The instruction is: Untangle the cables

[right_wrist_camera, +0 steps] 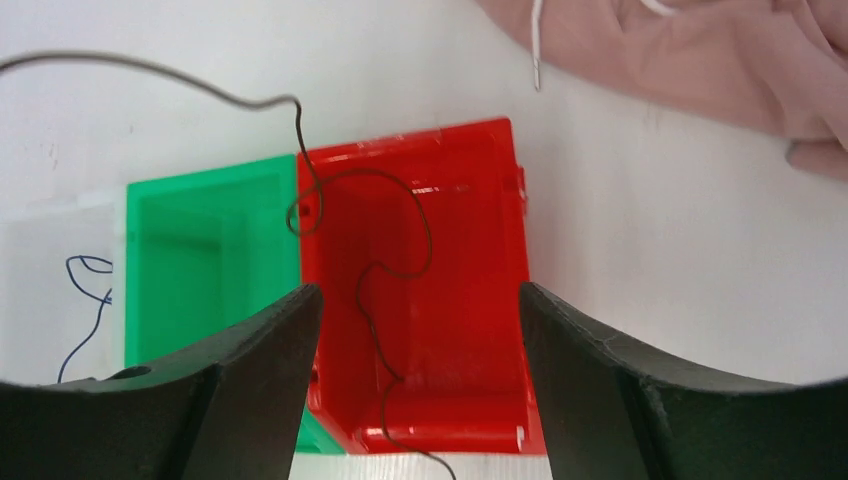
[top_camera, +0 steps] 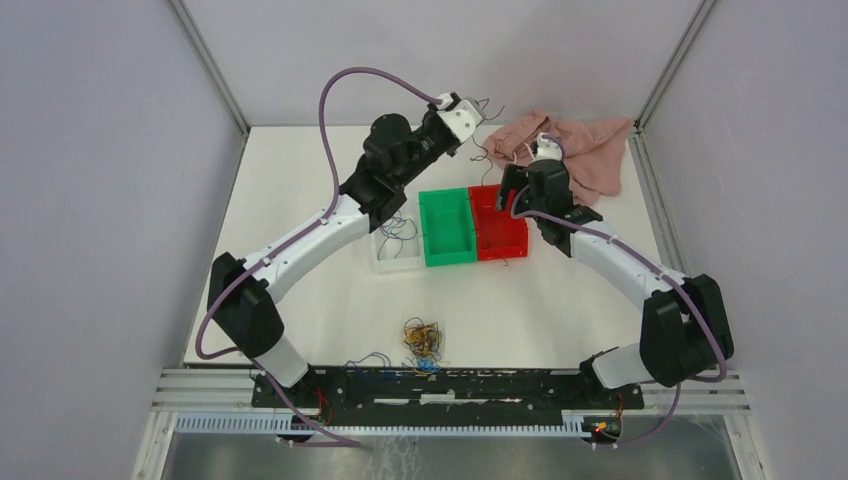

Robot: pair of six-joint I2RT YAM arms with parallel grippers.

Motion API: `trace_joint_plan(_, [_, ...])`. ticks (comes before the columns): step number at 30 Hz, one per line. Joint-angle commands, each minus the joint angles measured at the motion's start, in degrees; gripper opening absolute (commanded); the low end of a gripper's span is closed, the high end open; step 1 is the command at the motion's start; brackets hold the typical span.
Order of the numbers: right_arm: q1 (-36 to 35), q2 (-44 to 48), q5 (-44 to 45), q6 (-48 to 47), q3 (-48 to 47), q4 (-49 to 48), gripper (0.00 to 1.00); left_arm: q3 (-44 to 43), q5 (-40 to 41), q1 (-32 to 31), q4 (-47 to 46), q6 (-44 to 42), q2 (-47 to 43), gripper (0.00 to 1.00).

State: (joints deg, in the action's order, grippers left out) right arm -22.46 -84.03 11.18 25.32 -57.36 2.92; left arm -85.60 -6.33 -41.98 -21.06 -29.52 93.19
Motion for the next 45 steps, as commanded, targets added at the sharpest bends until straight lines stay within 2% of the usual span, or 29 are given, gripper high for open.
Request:
trace_joint_plan(1, [0.5, 7.0, 3.3, 7.3, 4.0, 4.4, 0.76, -1.0, 1.1, -0.1, 3.4, 3.0, 0.4, 0.03])
trace_joint_plan(4, [2.3, 10.2, 6.4, 13.0, 7.5, 6.1, 0.71, -2.3, 0.6, -0.3, 6.0, 4.9, 2.1, 0.03])
trace_joint_plan(9, [5.5, 12.1, 8.6, 15.7, 7.9, 10.0, 0.66, -1.7, 0.3, -0.9, 7.3, 5.8, 4.1, 0.03])
trace_joint_plan(15, [9.9, 12.9, 6.2, 18.4, 8.0, 9.8, 0.61, 2.3, -0.6, -1.4, 11.1, 7.8, 4.8, 0.03])
trace_joint_plan(20, [10.6, 11.6, 4.6, 18.7, 6.2, 8.6, 0.60, 3.1, -1.0, -2.9, 15.2, 6.7, 6.9, 0.03])
trace_joint_plan(30, [11.1, 9.9, 4.0, 17.1, 5.0, 6.9, 0.59, -3.2, 1.4, -4.9, 23.4, 4.8, 18.0, 0.03])
trace_joint_plan(41, [12.5, 7.4, 0.3, 16.9, 6.0, 4.9, 0.57, -12.5, 2.8, -5.8, 24.7, 1.9, 29.4, 0.04])
trace_joint_plan(42, [12.5, 7.2, -0.2, 16.9, 6.1, 4.9, 0.57, -13.4, 2.9, -5.8, 25.6, 2.1, 30.2, 0.08])
trace_joint_plan(44, [12.5, 7.1, -0.9, 16.8, 6.3, 4.8, 0.57, -15.2, 1.8, -5.7, 28.6, 2.2, 31.0, 0.35])
trace_joint_plan(45, [12.4, 7.2, -1.0, 16.7, 6.6, 4.8, 0.56, -15.4, 1.0, -5.6, 29.6, 2.2, 30.8, 0.46])
